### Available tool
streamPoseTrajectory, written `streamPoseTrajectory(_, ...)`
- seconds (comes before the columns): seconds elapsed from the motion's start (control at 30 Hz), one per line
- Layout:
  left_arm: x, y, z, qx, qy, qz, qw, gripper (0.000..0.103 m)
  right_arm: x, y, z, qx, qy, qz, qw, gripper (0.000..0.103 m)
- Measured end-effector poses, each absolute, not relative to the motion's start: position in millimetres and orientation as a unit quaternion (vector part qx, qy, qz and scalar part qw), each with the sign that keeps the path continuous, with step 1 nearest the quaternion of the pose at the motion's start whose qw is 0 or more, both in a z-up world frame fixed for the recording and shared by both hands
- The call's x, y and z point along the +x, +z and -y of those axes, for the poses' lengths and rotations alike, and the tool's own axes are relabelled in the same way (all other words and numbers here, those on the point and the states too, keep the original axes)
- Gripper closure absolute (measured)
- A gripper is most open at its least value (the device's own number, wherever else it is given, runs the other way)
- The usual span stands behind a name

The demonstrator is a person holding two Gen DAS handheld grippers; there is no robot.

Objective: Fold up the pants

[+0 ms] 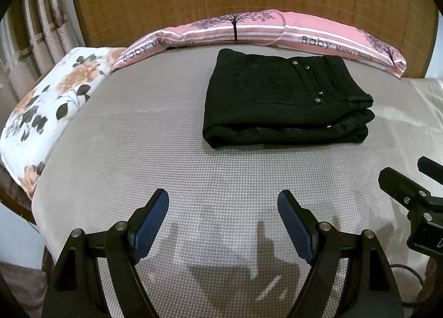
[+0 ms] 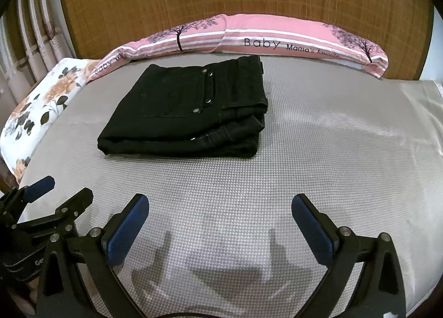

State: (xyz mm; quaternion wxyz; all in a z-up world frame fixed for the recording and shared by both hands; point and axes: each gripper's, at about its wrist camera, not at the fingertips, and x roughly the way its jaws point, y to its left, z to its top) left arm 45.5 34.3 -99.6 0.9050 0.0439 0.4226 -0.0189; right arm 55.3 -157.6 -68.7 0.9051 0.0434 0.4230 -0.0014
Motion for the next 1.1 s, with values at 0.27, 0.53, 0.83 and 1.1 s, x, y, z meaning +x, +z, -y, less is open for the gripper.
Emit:
streamPoseTrajectory(0.27,47.2,-101.1,-33.3,0.045,-0.022,-0.426,0.903,0.022,56.0,-68.4,156.7,0.044,0.000,-0.426,0.904,0.001)
streamPoseTrajectory(0.53,49.3,-103.0,-34.0,0.044,-0.025,-0.427,0.903,0.022,56.8,-68.7,156.5,0.045,0.001,-0.427,0.903,0.001)
streamPoseTrajectory(0.83,49.4,-104.3,-37.3,0.043,-0.020,-0.424,0.905,0.022,57.0,-70.3,156.7,0.048,0.000,-0.430,0.901,0.001)
streamPoseTrajectory(1.1,50.3,-104.2,-37.6,0.043,-0.018,-0.425,0.904,0.022,57.3,-70.9,156.9,0.048,0.001,-0.432,0.901,0.001)
